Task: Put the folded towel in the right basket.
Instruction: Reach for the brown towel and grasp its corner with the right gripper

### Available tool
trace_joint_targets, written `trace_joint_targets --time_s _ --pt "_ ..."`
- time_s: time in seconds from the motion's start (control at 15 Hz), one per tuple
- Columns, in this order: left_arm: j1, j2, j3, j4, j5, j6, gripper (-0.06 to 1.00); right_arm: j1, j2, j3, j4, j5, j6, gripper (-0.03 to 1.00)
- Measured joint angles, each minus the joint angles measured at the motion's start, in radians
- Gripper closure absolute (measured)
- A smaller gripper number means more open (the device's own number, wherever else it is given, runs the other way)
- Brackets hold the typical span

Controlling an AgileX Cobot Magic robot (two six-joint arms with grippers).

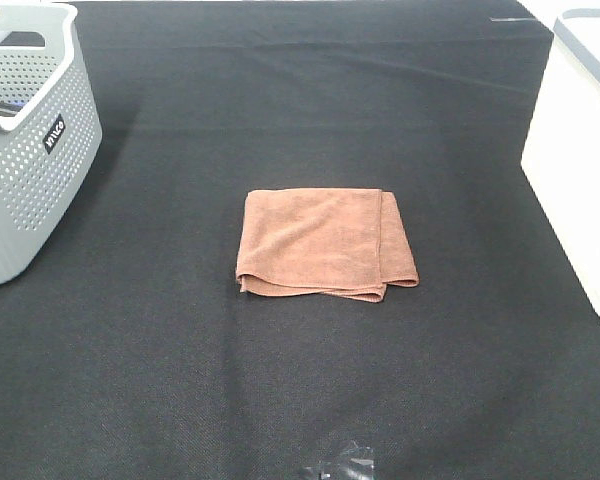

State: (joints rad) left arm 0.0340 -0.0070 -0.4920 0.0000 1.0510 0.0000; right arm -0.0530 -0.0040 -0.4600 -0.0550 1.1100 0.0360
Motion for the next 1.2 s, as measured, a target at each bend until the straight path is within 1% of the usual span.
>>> trace_joint_targets --time_s 0.13,0.27,0.33,1.2 --pt "0.000 0.000 0.000 0.000 0.000 0.000 -0.05 0.000 0.000 0.000 0.006 0.000 -0.002 0.01" --pt "0.000 0.000 0.000 0.000 0.000 0.000 -0.05 0.000 0.000 0.000 0.055 0.000 -0.056 0.01" --pt "0.000 0.000 0.000 0.000 0.000 0.000 -0.05 0.000 0.000 0.002 0.064 0.000 -0.068 0.01" --pt "0.000 0.000 0.000 0.000 0.000 0.000 -0.05 0.000 0.000 0.002 0.070 0.000 -0.077 0.01"
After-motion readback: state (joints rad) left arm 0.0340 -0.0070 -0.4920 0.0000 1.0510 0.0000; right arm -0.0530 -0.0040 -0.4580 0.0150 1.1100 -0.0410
